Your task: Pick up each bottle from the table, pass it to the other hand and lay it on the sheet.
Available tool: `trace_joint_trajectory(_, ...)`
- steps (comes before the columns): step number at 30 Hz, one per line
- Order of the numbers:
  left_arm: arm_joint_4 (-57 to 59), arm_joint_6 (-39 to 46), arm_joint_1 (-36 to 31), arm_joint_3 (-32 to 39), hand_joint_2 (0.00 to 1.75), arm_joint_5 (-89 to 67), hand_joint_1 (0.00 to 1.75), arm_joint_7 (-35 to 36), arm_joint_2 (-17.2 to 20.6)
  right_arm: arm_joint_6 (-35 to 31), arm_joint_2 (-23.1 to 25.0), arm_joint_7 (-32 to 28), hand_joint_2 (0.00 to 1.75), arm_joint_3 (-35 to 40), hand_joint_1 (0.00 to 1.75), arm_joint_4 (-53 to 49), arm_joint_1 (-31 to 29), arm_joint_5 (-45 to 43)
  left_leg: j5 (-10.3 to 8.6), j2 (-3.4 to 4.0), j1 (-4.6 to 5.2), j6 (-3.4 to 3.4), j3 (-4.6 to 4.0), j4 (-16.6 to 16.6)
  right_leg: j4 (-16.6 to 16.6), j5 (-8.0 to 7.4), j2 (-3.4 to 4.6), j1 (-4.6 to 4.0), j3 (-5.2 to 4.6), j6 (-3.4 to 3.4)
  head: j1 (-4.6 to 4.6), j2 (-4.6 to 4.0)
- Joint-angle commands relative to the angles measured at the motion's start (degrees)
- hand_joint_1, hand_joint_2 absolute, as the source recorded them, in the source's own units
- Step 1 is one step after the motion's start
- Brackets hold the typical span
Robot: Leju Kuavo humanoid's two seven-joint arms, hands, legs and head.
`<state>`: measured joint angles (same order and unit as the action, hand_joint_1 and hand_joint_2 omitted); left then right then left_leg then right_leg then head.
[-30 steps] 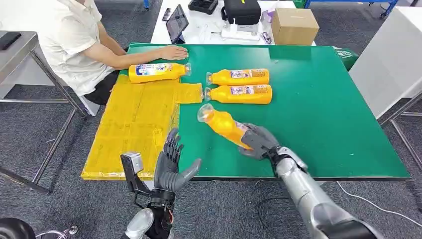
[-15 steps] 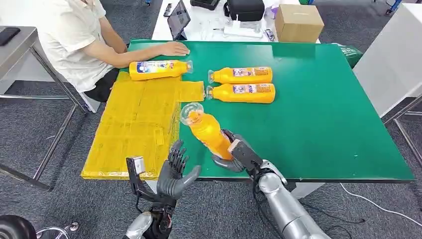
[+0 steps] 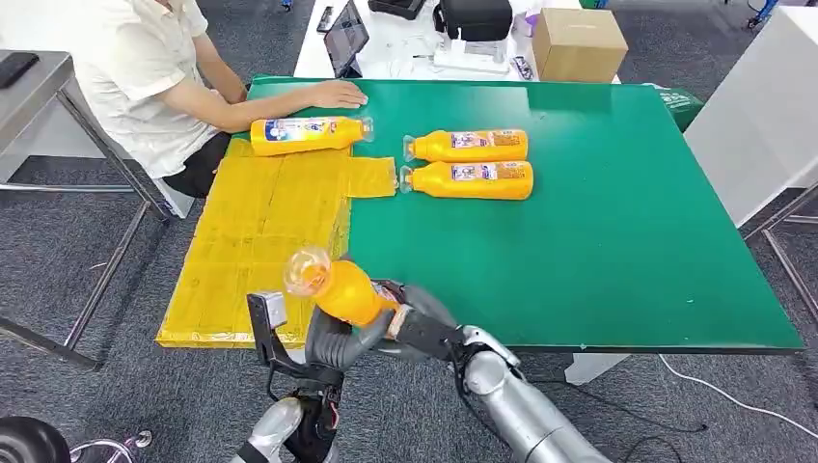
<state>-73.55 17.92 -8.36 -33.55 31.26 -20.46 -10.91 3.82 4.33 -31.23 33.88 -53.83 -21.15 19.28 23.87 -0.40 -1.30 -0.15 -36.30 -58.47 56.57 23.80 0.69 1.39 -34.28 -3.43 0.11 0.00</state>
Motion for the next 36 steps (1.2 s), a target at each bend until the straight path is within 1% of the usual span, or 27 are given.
trace_joint_trajectory(1,4.02,0.15,-3.20,-0.43,1.75,0.46,0.00,0.36,-0.01,-0.34,0.71,0.47,1.75,6.97,1.75,7.72,-3.94,0.11,0.06,0.04,-0.01,0.09,0.24,0.04,-0.07,0.04,-0.05,-0.06,0.25,0.16,0.02,0.00)
trace_joint_trajectory(6,4.18,0.18,-3.33,-0.28,1.75,0.56,0.00,0.29,-0.10,-0.73,0.91,0.70,1.75,7.18,1.75,7.81,-3.88,0.19,0.02,-0.01,0.00,0.05,0.12,0.04,-0.04,0.03,-0.07,-0.03,0.13,0.12,0.02,0.00)
trace_joint_trajectory(8,4.16,0.14,-3.32,-0.26,1.75,0.60,0.00,0.31,-0.06,-0.70,0.80,0.69,1.75,7.22,1.75,7.87,-3.89,0.16,0.09,0.01,-0.02,0.10,0.34,0.06,-0.07,0.10,-0.12,-0.08,0.35,0.25,0.02,0.00)
trace_joint_trajectory(9,4.02,-0.24,-3.22,-0.23,1.75,0.99,0.00,0.45,-0.02,-0.69,0.77,0.69,1.75,7.43,1.75,7.96,-3.85,0.18,0.04,0.01,-0.01,0.06,0.14,0.03,-0.04,0.04,-0.06,-0.04,0.15,0.13,0.02,0.00)
trace_joint_trajectory(10,3.56,-0.97,-3.09,-0.03,1.75,1.60,0.24,0.36,0.02,-0.68,0.76,0.67,1.75,7.38,1.75,8.07,-3.64,-0.08,0.07,0.04,-0.01,0.08,0.23,0.04,-0.05,0.06,-0.06,-0.05,0.23,0.17,0.02,0.00)
trace_joint_trajectory(11,3.44,-1.06,-3.08,0.01,1.75,1.66,1.75,0.33,0.09,-0.72,0.70,0.67,1.75,7.39,1.73,8.14,-3.53,-0.15,0.05,0.02,0.00,0.07,0.19,0.04,-0.05,0.05,-0.06,-0.04,0.19,0.15,0.02,0.00)
trace_joint_trajectory(12,2.81,-1.55,-2.99,0.00,1.75,1.58,1.75,-0.30,0.29,-1.00,0.73,0.55,1.75,7.05,1.69,8.20,-3.18,-0.64,0.03,0.00,0.00,0.06,0.13,0.03,-0.04,0.04,-0.06,-0.03,0.13,0.11,0.02,0.00)
trace_joint_trajectory(13,2.10,-2.70,-2.77,0.44,1.75,2.74,1.75,0.21,0.32,-1.09,0.72,0.37,1.75,6.93,1.40,8.26,-2.89,-1.03,0.02,-0.01,0.00,0.05,0.11,0.04,-0.05,0.03,-0.07,-0.03,0.11,0.10,0.02,0.00)
trace_joint_trajectory(14,1.79,-3.51,-2.68,0.52,1.75,3.40,1.75,0.69,0.55,-1.18,0.71,0.32,1.75,6.92,0.09,8.29,-2.78,-1.15,0.06,-0.01,-0.02,0.08,0.21,0.04,-0.07,0.07,-0.10,-0.06,0.23,0.15,0.02,0.00)
trace_joint_trajectory(15,0.93,-6.31,-2.36,0.83,1.75,5.91,1.75,2.20,1.06,-1.47,0.95,-0.07,1.75,6.46,0.00,8.17,-2.42,-1.86,0.10,0.00,-0.03,0.11,0.33,0.06,-0.11,0.09,-0.12,-0.09,0.36,0.21,0.04,0.00)
trace_joint_trajectory(16,0.57,-7.96,-2.12,0.93,1.75,7.37,1.75,3.25,1.43,-1.80,1.08,-0.34,1.75,6.26,0.00,7.97,-2.24,-2.16,0.03,0.01,0.00,0.05,0.11,0.04,-0.05,0.03,-0.05,-0.02,0.10,0.10,0.02,0.00)
trace_joint_trajectory(17,0.39,-8.45,-1.98,1.05,1.75,7.73,1.75,3.39,1.66,-2.46,1.19,-0.61,1.75,5.99,0.00,7.73,-2.05,-2.29,0.06,0.02,0.01,0.07,0.23,0.05,-0.05,0.07,-0.07,-0.04,0.21,0.17,0.02,0.00)
trace_joint_trajectory(18,0.06,-8.97,-1.77,1.31,1.75,8.09,1.75,3.30,1.90,-3.53,1.48,-1.24,1.75,5.54,0.00,7.23,-1.66,-2.63,0.04,0.02,-0.02,0.05,0.14,0.03,-0.05,0.04,-0.06,-0.05,0.13,0.13,0.02,0.00)
trace_joint_trajectory(19,-0.20,-8.98,-1.66,1.54,1.75,8.09,1.75,3.31,2.10,-3.80,1.75,-1.28,1.75,5.17,0.00,6.68,-1.26,-3.15,0.08,0.03,-0.02,0.08,0.26,0.06,-0.07,0.07,-0.07,-0.07,0.25,0.19,0.02,0.00)
trace_joint_trajectory(21,-0.37,-8.89,-1.55,1.90,1.75,8.17,1.75,3.16,2.00,-4.02,1.70,-1.27,1.75,5.10,0.00,6.12,-0.99,-3.36,0.11,0.07,-0.03,0.07,0.28,0.04,-0.05,0.09,-0.04,-0.09,0.26,0.21,0.02,0.00)
trace_joint_trajectory(22,-0.37,-8.89,-1.55,1.90,1.75,8.17,1.75,3.16,2.00,-4.02,1.70,-1.27,1.75,5.10,0.00,6.12,-0.99,-3.36,0.04,0.02,0.00,0.04,0.09,0.02,-0.01,0.04,-0.05,-0.02,0.07,0.11,0.02,0.00)
trace_joint_trajectory(23,-0.41,-8.91,-1.66,1.97,1.75,8.16,1.75,3.18,2.05,-4.05,1.72,-1.26,1.75,5.13,0.00,5.97,-0.91,-3.38,0.08,0.01,-0.02,0.07,0.19,0.02,-0.03,0.09,-0.09,-0.06,0.19,0.18,0.04,0.00)
trace_joint_trajectory(25,-0.65,-7.22,-1.53,3.17,1.75,7.75,1.75,1.57,1.57,-5.43,1.87,-1.65,1.75,4.34,0.00,4.76,0.03,-4.13,0.03,0.01,0.00,0.05,0.07,0.02,-0.03,0.03,-0.06,-0.03,0.05,0.10,0.02,0.00)
trace_joint_trajectory(26,-0.81,-6.89,-1.56,3.46,1.75,7.68,1.75,1.27,1.53,-6.16,1.95,-1.99,1.75,4.15,0.00,4.36,0.35,-4.10,0.06,0.00,-0.02,0.07,0.15,0.02,-0.04,0.06,-0.10,-0.06,0.15,0.15,0.04,0.00)
trace_joint_trajectory(27,-1.23,-6.05,-1.55,4.34,1.75,7.70,1.75,0.61,1.40,-7.86,2.14,-2.86,0.00,3.86,0.00,3.36,1.04,-3.89,0.05,0.01,-0.02,0.06,0.11,0.00,-0.03,0.05,-0.07,-0.05,0.11,0.12,0.02,0.00)
trace_joint_trajectory(29,-1.65,-4.99,-1.44,5.01,1.75,7.61,1.75,0.51,1.67,-11.49,2.32,-3.96,0.00,3.24,0.00,1.08,2.43,-3.30,0.06,0.01,-0.03,0.06,0.11,0.00,-0.03,0.06,-0.08,-0.07,0.11,0.13,0.02,0.00)
trace_joint_trajectory(30,-1.72,-3.70,-1.07,5.86,1.75,7.56,1.75,0.39,1.98,-16.44,2.28,-4.83,0.00,2.97,0.00,-1.11,3.60,-1.38,0.03,0.01,-0.01,0.05,0.07,0.02,-0.03,0.04,-0.07,-0.04,0.05,0.11,0.02,0.00)
trace_joint_trajectory(31,-1.61,-2.11,-1.00,6.35,1.75,6.26,1.75,-0.93,2.36,-19.41,2.10,-5.42,0.00,3.02,0.00,-2.29,4.10,-0.29,0.07,-0.04,0.00,0.08,0.18,0.03,-0.04,0.09,-0.14,-0.04,0.19,0.16,0.04,0.00)
trace_joint_trajectory(32,-1.58,0.92,-1.16,7.11,1.75,3.14,1.75,-4.42,2.24,-24.88,2.27,-7.10,0.00,2.26,0.00,-4.08,5.13,1.20,0.04,0.02,-0.02,0.05,0.10,0.03,-0.04,0.04,-0.07,-0.05,0.08,0.13,0.02,0.00)
trace_joint_trajectory(33,-1.66,2.13,-1.48,7.40,1.75,1.76,1.75,-5.78,2.22,-26.81,2.08,-8.12,0.00,2.39,0.00,-5.43,5.76,1.48,0.07,0.03,-0.02,0.07,0.21,0.05,-0.06,0.08,-0.07,-0.06,0.19,0.19,0.00,0.00)
trace_joint_trajectory(35,-1.77,2.20,-1.75,7.63,1.75,1.67,1.75,-5.65,2.25,-26.94,1.69,-7.62,0.00,2.77,0.00,-6.67,6.09,1.34,0.04,0.02,0.00,0.04,0.06,0.01,-0.01,0.04,-0.04,-0.03,0.04,0.12,0.02,0.00)
trace_joint_trajectory(36,-1.20,9.60,-2.53,8.13,1.75,-4.92,1.75,-10.60,1.46,-34.58,2.21,-8.77,0.00,1.64,0.00,-8.59,7.16,3.29,0.14,0.05,-0.03,0.10,0.32,0.02,-0.03,0.14,-0.09,-0.10,0.31,0.26,0.00,0.00)
